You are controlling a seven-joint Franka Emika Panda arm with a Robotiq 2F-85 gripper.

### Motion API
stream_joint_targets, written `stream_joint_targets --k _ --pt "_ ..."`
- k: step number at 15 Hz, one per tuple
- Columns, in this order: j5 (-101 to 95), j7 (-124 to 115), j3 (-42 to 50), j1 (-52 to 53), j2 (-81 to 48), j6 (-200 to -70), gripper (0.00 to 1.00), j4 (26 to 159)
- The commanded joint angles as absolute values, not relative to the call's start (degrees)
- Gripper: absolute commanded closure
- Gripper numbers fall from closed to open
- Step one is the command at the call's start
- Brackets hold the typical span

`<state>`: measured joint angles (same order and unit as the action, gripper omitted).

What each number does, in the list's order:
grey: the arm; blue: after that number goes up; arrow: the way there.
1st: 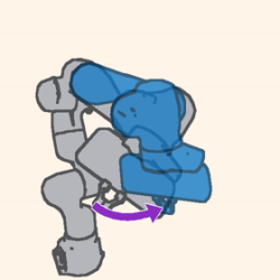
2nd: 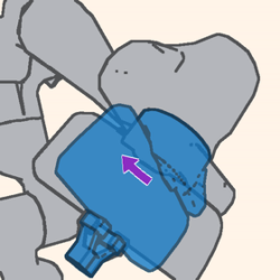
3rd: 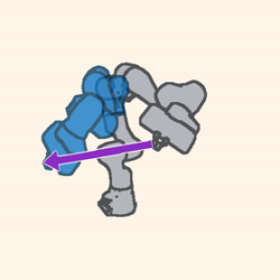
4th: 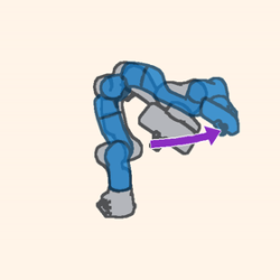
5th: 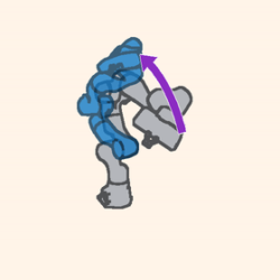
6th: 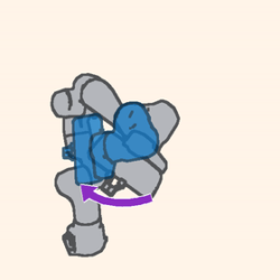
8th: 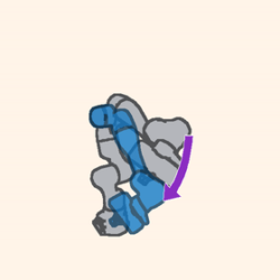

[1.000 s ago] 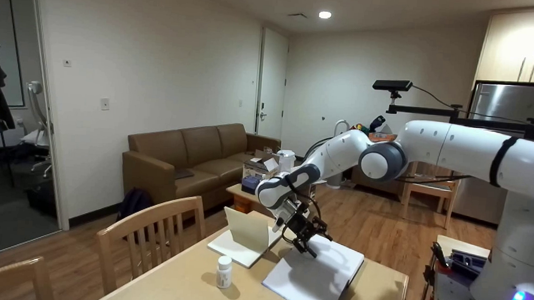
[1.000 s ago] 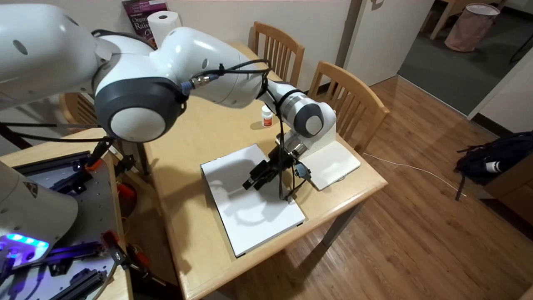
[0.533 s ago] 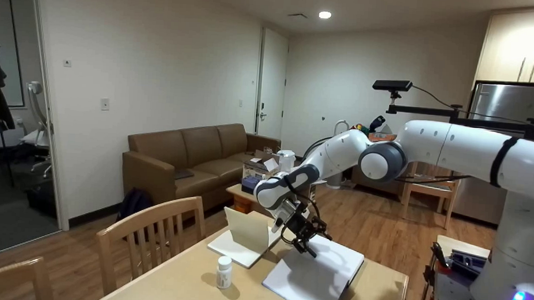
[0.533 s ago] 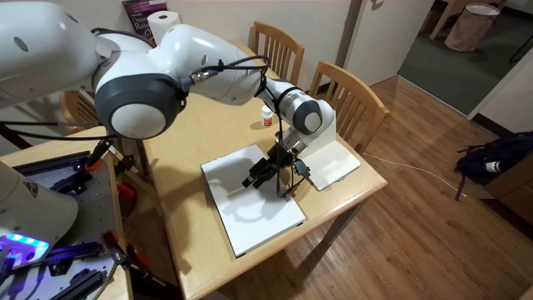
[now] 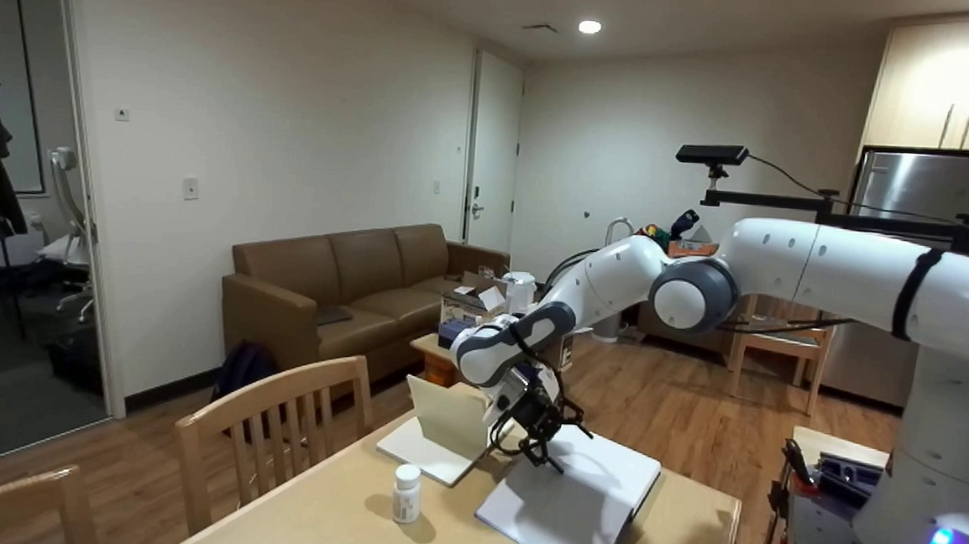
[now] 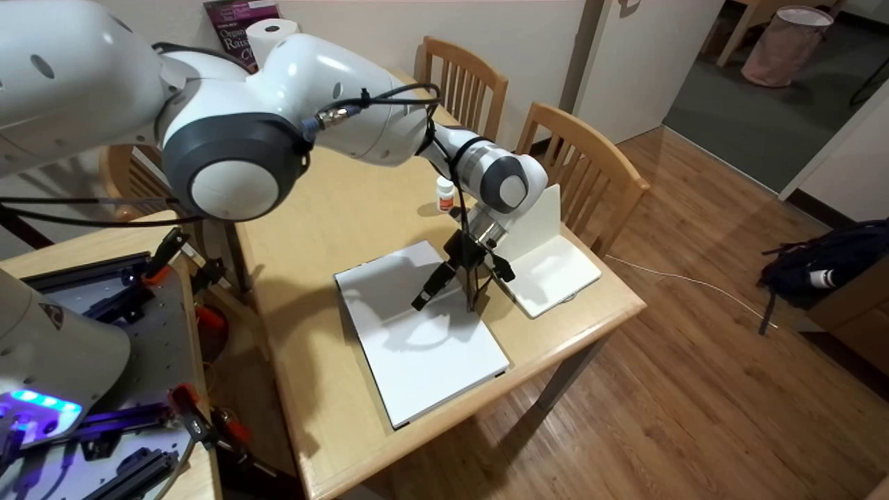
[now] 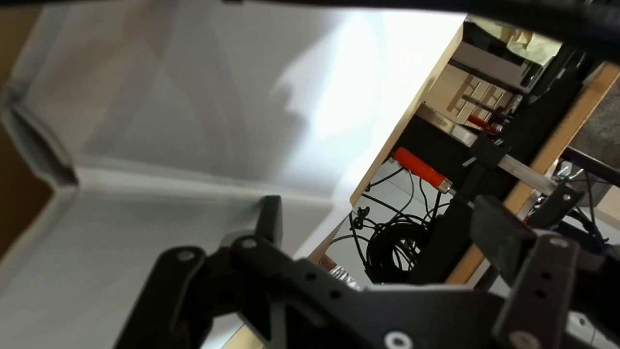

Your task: Close the open book on the left

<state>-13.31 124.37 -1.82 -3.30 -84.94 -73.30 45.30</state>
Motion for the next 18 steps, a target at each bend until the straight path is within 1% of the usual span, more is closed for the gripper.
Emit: stream_joint_targets --k 1,4,12,18 --pt "-13.95 128.32 -1.44 -2.23 -84.92 -71.09 0.00 43.78" --pt "-13.18 117.71 1.09 -0.46 -84.67 -65.32 0.00 43.31" --pt "-12.86 94.04 1.96 0.47 -84.43 -73.92 0.00 44.10" --pt "-13.58 94.06 0.73 -0.02 -84.43 -72.88 0.00 44.31"
